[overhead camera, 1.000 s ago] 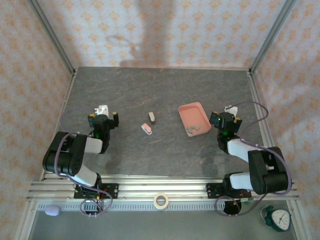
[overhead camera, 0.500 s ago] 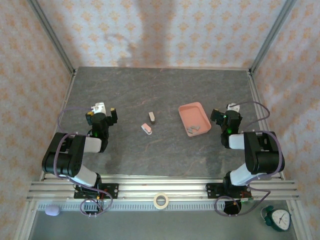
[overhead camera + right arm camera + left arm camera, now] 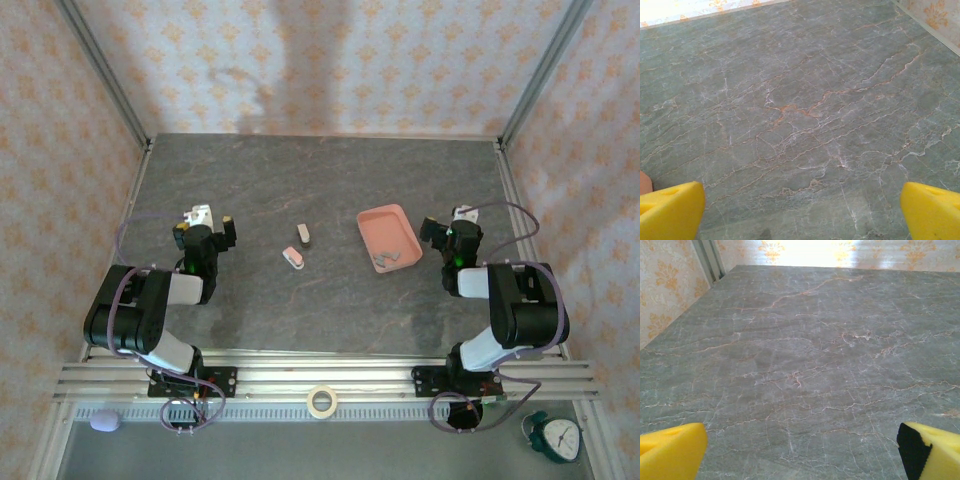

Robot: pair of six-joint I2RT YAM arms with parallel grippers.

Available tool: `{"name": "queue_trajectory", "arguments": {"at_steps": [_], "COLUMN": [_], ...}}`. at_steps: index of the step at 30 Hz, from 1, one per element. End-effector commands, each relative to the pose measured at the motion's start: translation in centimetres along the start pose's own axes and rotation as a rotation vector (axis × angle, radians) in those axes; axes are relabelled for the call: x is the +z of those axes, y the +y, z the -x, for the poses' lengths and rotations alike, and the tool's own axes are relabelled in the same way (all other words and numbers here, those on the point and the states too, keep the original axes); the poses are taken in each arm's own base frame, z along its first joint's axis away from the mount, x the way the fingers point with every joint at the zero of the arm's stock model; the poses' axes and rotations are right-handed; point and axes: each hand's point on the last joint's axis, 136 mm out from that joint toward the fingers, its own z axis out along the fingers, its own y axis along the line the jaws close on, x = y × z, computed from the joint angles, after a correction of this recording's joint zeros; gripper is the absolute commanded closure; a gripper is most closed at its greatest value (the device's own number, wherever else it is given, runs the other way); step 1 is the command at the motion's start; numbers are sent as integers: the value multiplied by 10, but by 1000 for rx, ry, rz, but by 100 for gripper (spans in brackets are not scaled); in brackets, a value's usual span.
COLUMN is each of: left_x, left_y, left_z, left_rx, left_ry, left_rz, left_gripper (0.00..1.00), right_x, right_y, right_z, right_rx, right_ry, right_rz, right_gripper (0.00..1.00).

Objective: Load the staples into the stapler

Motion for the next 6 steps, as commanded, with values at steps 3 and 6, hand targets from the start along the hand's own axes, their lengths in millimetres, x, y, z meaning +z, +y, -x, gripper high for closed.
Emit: {"name": "queue_trajectory", "arguments": {"at_steps": [3, 6], "left_x": [3, 3], "left_y": [-2, -3], "left_z": [8, 8], "left_rx": [4, 4], "left_ry": [-13, -15], "left_rz": [-4, -5], "left_gripper": [0, 0], "right_x": [0, 0], "right_y": [4, 4], "right_z": [13, 13], "right_rx": [-8, -8], "right_ry": [-37, -36], "right_rz": [12, 13], "right_gripper": [0, 1]}}
